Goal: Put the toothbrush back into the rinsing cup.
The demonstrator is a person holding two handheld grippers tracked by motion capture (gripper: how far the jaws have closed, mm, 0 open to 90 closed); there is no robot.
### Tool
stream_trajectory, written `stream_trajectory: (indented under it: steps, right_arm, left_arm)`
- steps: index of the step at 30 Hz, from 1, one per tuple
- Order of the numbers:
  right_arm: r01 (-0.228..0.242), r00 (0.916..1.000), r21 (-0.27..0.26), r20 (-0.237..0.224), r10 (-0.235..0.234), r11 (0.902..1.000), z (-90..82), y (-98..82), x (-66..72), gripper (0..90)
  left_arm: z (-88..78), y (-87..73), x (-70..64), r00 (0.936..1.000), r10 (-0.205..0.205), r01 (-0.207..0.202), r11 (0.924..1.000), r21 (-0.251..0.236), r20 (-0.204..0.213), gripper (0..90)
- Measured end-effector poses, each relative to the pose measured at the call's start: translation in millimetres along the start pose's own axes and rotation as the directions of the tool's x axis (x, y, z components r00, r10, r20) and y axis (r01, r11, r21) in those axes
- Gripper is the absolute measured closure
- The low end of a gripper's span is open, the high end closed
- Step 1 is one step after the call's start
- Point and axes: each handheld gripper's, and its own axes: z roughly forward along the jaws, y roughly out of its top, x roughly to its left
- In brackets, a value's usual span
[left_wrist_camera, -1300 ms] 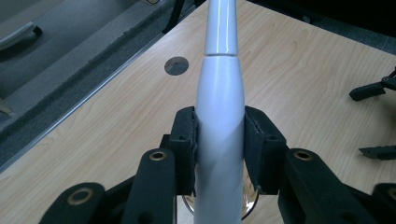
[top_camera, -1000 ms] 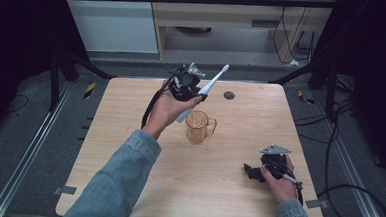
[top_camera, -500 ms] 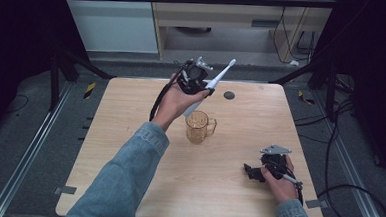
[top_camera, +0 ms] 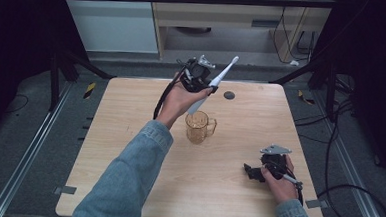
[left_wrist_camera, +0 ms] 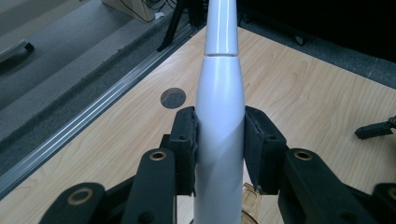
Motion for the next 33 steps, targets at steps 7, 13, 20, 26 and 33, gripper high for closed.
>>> stream_trajectory:
  steps: [7, 13, 20, 26, 33]
  right_arm:
    - [0.000, 1.0000, 0.000, -0.001, 0.000, 1.0000, 0.0, 0.0, 0.0, 0.3]
    - [0.002, 1.0000, -0.001, 0.000, -0.002, 1.0000, -0.1, 0.0, -0.1, 0.4]
    - [0.002, 1.0000, 0.000, 0.000, -0.002, 1.0000, -0.1, 0.0, -0.1, 0.3]
    - [0.002, 1.0000, 0.000, -0.001, -0.002, 1.0000, -0.1, 0.0, -0.1, 0.3]
    - [0.000, 1.0000, 0.000, -0.001, 0.000, 1.0000, -0.1, 0.0, 0.0, 0.3]
  left_arm:
    - [7.4, -9.3, 0.4, 0.9999, -0.008, 0.008, 1.0000, -0.004, 0.009, 66.4]
    - [16.0, -19.0, 1.2, 0.9993, -0.025, 0.025, 0.9994, -0.024, 0.028, 66.4]
    - [26.9, -28.4, 0.7, 0.9990, -0.022, 0.023, 0.9994, -0.026, 0.038, 66.4]
    - [32.1, -36.9, 1.3, 0.9987, -0.030, 0.031, 0.9989, -0.034, 0.040, 66.4]
    - [33.3, -43.6, 0.7, 0.9987, -0.033, 0.034, 0.9987, -0.039, 0.038, 66.3]
